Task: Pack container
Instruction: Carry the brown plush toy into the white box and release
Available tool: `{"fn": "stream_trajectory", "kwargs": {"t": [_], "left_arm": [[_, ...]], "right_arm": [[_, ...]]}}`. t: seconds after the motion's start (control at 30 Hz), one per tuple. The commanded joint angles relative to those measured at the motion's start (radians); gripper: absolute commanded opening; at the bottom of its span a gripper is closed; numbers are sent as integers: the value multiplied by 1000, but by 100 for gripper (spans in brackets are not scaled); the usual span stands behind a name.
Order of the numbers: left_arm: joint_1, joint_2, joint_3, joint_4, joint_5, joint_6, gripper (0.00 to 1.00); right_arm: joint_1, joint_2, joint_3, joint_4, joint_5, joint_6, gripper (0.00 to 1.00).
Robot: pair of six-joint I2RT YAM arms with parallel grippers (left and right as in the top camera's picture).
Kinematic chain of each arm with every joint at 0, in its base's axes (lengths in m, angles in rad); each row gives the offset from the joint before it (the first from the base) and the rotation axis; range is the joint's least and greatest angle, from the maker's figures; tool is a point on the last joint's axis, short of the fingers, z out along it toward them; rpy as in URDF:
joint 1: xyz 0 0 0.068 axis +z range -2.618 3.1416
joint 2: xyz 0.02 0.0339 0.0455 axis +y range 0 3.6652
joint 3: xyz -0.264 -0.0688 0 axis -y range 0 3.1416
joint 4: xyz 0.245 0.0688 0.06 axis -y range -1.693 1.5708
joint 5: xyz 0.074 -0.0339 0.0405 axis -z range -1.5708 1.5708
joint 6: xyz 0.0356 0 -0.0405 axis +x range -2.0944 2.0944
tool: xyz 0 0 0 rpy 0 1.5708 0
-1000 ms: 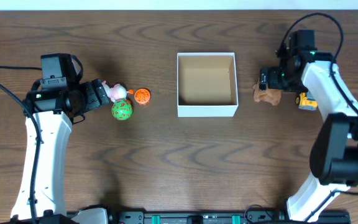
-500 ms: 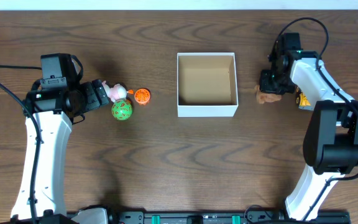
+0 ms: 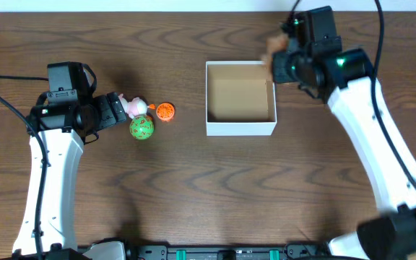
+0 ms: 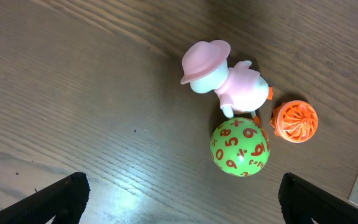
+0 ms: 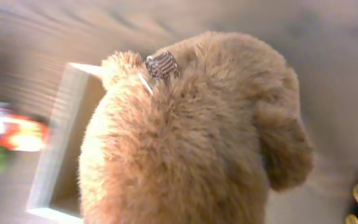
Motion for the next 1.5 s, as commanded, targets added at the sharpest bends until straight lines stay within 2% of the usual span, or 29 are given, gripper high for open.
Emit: {"fn": "stream_trajectory", "kwargs": {"t": [0.0,0.37,0.63,0.77,1.13,1.4,1.47], "left_arm": [[4,5,16,-3,-2,7,98],[4,5,16,-3,-2,6,98],[4,5,16,-3,-2,7,98],[4,5,16,-3,-2,7,98],[4,5,16,-3,-2,7,98],[4,5,16,-3,-2,7,98],[4,5,16,-3,-2,6,98]], "right_arm": [[67,6,-3,16,3,69,1],[186,271,-6,141,23,284,1],[213,405,-6,226,24,303,5],[213,426,-6,248,25,266,29],[213,441,-6,259,26,261,41],[212,441,-6,270,25,253,96],[212,439,-6,270,25,237,99]]}}
